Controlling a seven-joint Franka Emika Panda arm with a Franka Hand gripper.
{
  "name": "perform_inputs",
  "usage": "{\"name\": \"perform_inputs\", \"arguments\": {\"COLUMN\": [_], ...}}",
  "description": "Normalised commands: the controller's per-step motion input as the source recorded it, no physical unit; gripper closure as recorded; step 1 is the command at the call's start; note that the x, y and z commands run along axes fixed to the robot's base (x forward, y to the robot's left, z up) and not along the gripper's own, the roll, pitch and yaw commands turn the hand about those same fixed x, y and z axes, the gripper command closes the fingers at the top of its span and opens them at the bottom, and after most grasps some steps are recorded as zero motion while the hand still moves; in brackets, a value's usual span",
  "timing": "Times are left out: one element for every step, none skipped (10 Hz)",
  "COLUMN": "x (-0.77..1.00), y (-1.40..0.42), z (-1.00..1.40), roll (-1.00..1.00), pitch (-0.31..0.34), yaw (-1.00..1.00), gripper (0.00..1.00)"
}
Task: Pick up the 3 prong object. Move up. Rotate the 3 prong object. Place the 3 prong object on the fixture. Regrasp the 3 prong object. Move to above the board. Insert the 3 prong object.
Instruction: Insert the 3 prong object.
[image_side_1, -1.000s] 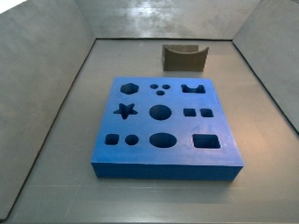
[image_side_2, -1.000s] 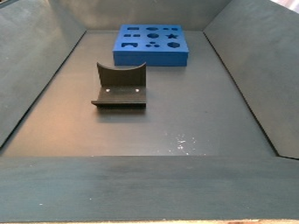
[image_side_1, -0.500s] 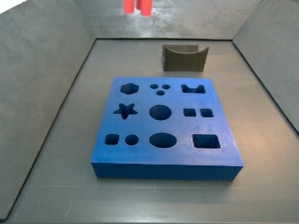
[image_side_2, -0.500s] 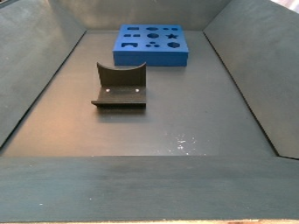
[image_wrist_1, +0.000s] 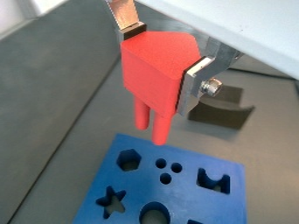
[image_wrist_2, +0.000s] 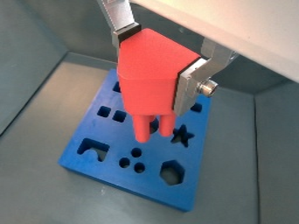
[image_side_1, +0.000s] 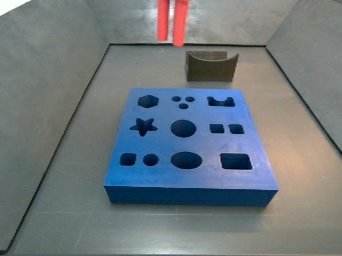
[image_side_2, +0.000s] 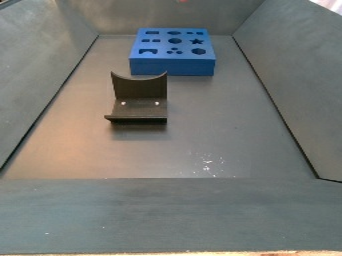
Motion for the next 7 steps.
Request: {"name": "perform_inputs", "arguments": {"x": [0.00, 0.00, 0.00, 0.00, 0.00, 0.05, 0.10], "y": [0.06, 0.03, 0.02, 0.00, 0.00, 0.21, 0.24], "z": [-0.45, -0.48, -0.46, -0.43, -0.42, -0.36, -0.35], "roll": [0.00, 0.00, 0.00, 0.00, -0.02, -0.03, 0.00], "pitch": [-0.089, -0.109, -0.157, -0.183, -0.183, -0.097, -0.009], "yaw": [-0.53, -0.52, -0.50, -0.55, -0.65, -0.74, -0.76], "gripper": [1.00, 1.00, 1.00, 1.00, 1.00, 1.00, 1.00]}}
